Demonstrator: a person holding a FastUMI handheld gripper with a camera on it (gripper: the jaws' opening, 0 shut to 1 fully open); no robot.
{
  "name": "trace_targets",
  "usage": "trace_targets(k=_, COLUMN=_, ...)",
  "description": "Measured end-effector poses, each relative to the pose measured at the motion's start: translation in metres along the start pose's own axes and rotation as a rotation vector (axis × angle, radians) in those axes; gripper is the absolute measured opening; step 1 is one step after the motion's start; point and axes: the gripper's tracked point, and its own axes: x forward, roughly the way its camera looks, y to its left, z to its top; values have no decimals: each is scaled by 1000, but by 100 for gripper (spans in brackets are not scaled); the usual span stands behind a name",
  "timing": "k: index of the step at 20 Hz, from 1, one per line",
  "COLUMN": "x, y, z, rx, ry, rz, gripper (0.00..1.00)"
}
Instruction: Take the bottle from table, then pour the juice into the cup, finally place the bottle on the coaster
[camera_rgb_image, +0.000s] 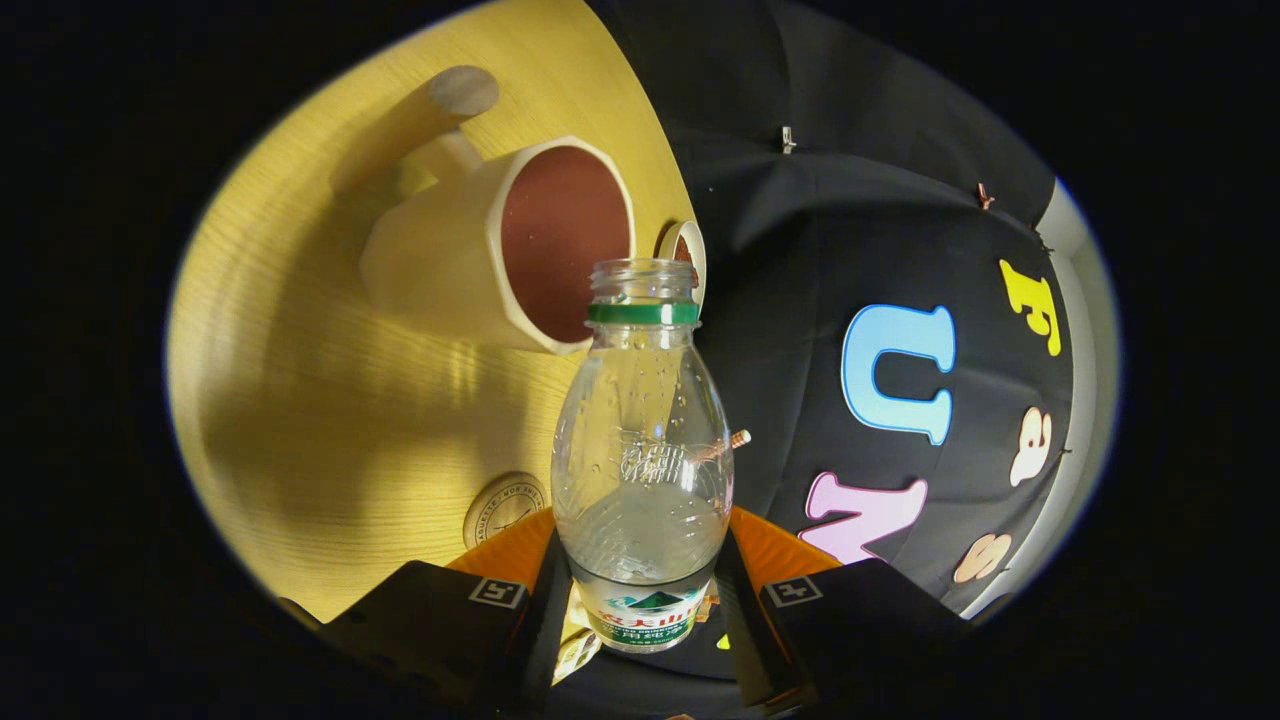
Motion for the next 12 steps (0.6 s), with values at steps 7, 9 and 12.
trace_targets(k=7, x=6, y=-11, z=2, rx=-95, ry=-31, rz=-30, gripper=71)
trace_targets(k=9, x=6, y=-12, z=2, rx=-106, ry=-28, rz=-31, gripper=71)
trace_targets(k=12, x=7, y=-14, z=1, rx=-119, ry=-26, rz=-32, gripper=71)
